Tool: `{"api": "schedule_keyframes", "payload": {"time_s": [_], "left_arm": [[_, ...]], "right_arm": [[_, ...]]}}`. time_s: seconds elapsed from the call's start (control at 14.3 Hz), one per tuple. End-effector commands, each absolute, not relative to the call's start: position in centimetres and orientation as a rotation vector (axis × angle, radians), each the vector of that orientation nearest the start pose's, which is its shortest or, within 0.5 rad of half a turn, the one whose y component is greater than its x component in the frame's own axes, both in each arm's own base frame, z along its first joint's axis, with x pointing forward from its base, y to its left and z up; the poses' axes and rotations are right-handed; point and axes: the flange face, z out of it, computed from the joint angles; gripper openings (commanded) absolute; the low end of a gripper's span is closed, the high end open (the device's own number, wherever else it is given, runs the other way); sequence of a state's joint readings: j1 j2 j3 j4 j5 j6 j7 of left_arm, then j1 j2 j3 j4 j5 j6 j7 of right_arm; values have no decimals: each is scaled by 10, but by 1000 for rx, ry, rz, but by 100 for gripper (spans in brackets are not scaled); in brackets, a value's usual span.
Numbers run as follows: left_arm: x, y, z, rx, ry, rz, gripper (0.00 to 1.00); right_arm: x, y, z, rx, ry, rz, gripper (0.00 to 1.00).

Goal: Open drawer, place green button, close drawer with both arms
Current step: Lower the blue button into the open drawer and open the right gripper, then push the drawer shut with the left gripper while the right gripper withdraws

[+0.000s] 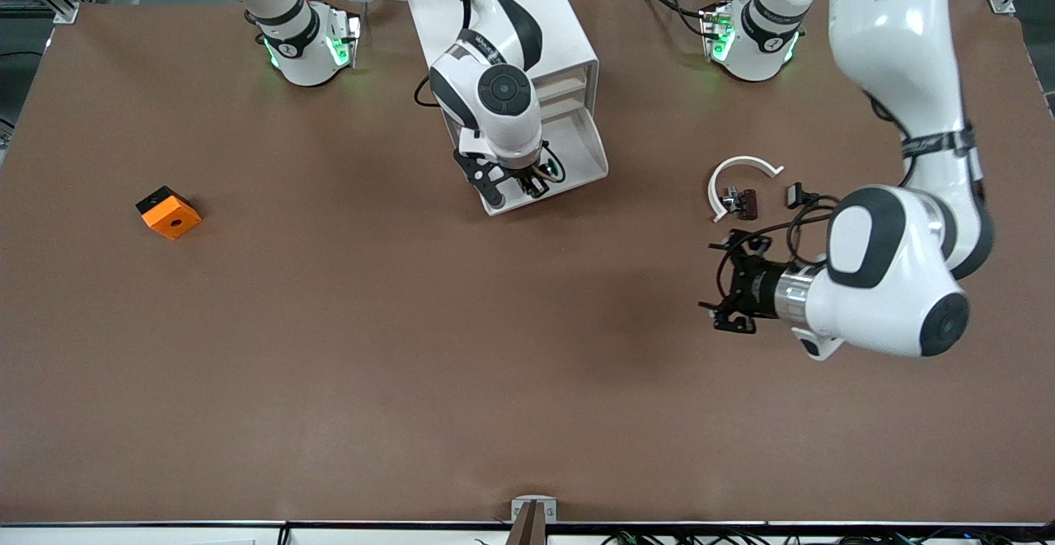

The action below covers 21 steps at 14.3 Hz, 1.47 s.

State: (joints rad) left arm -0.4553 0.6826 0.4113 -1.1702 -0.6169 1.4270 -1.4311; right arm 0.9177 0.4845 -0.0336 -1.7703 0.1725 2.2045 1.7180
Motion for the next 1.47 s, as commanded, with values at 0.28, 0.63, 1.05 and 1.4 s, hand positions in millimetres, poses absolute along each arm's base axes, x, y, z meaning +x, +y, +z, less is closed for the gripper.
{"api": "schedule_keyframes", "payload": {"time_s": [0.28, 0.63, 1.05, 1.4], "left_arm": [[663, -160, 440, -2834, -1139, 487, 100], [656, -174, 447, -2979, -781, 469, 100], [646, -237, 372, -3052, -685, 454, 100], [600, -353, 291, -2967, -939, 459, 100]], "right_arm": [[397, 516, 288, -2795, 1433, 212, 74], [419, 510, 339, -2801, 1435, 225, 100], [485, 440, 500, -2844, 1399, 313, 100], [510, 310, 595, -2934, 1035, 337, 100]]}}
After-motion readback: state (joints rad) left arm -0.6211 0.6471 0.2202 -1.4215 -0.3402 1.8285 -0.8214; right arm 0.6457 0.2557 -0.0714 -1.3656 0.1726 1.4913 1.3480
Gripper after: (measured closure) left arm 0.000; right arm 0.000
